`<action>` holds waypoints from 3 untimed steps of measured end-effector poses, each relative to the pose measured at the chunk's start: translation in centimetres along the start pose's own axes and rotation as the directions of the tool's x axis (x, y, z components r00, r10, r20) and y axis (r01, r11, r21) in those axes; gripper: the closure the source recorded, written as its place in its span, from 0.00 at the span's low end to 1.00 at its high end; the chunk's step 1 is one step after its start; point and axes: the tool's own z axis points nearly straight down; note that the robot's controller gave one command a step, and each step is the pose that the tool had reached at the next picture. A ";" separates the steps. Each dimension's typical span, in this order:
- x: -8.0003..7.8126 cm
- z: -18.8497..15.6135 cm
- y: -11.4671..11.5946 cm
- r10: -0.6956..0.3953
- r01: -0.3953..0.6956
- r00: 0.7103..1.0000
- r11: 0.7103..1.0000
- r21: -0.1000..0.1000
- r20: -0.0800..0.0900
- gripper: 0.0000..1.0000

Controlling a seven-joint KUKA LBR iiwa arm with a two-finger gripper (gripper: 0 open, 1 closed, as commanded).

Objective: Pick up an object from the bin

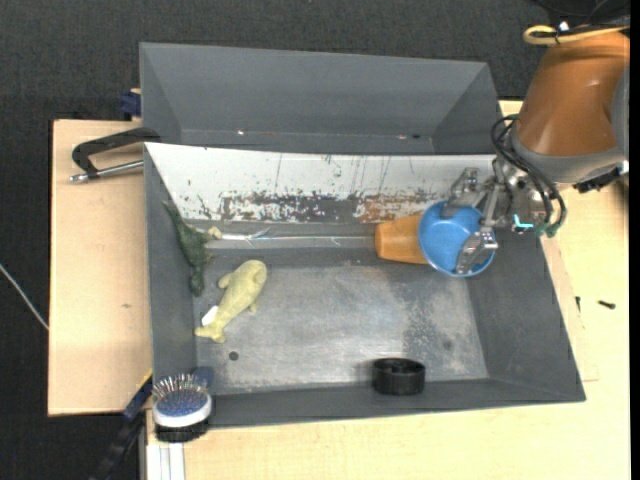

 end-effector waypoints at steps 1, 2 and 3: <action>-0.4 3.2 0.5 0.025 -0.025 0.999 1.000 0.003 0.021 0.00; 0.6 4.6 1.4 0.055 -0.055 0.998 0.998 0.004 0.031 0.00; 0.7 4.8 1.6 -0.010 0.010 1.000 1.000 0.003 0.028 0.00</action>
Offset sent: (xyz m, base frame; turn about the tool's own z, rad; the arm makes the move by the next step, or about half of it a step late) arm -0.0014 0.0155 -0.1154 0.0542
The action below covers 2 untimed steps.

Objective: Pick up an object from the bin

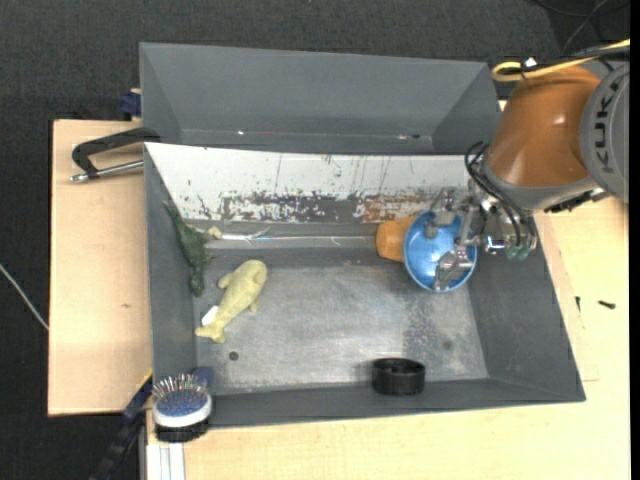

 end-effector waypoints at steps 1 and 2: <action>0.0 0.3 -0.9 -0.066 0.066 0.998 0.998 0.001 0.003 0.00; 0.0 0.2 -1.1 -0.076 0.076 0.997 0.997 0.003 0.008 0.00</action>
Offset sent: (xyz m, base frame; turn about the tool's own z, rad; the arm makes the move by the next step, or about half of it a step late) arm -0.0153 -0.0423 -0.0345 -0.1484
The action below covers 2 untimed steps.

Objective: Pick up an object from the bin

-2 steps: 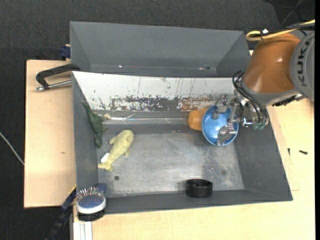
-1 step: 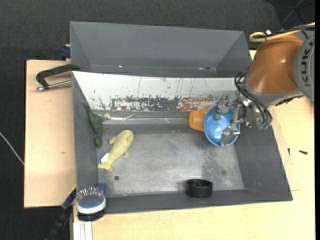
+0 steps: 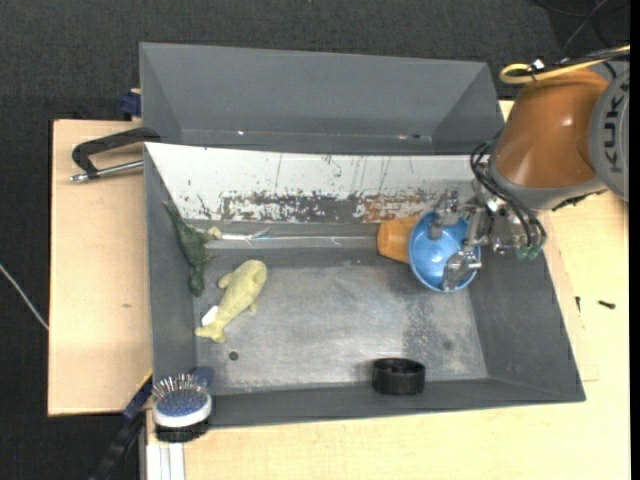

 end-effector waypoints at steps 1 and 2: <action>-0.1 -7.4 -3.5 0.275 -0.275 0.961 0.961 0.003 -0.018 0.00; 1.2 3.6 -0.5 0.168 -0.168 0.986 0.986 -0.002 -0.023 0.00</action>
Offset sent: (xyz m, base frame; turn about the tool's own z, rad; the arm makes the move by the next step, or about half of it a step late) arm -0.0012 -0.0337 0.0700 0.2787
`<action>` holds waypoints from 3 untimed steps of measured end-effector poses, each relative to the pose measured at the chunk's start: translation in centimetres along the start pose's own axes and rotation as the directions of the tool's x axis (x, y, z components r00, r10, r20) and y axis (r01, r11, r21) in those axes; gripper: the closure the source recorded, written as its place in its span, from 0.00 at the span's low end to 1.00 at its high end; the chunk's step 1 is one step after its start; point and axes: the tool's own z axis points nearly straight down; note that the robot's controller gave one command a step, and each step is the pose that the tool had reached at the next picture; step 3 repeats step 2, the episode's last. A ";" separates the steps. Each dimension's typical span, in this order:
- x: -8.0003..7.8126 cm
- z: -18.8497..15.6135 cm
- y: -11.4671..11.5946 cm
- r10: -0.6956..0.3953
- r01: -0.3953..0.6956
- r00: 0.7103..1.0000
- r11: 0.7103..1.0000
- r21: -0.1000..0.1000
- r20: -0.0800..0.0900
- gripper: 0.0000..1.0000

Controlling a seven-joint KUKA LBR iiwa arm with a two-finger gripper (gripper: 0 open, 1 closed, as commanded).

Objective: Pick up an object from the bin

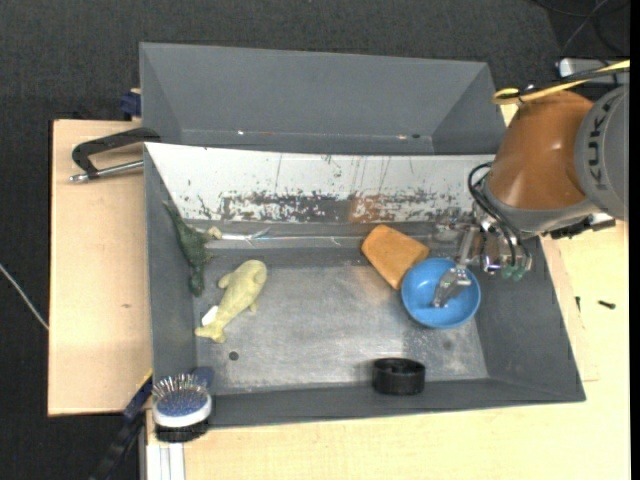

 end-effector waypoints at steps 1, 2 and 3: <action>0.1 -0.1 0.0 0.000 0.000 1.000 1.000 0.000 -0.003 1.00; 0.1 -12.3 0.1 0.226 -0.226 0.974 0.974 0.000 0.006 1.00; 0.1 -12.3 0.1 0.226 -0.226 0.974 0.974 0.000 0.006 1.00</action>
Offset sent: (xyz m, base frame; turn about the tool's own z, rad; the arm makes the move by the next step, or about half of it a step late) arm 0.0000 0.0000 0.0000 0.0000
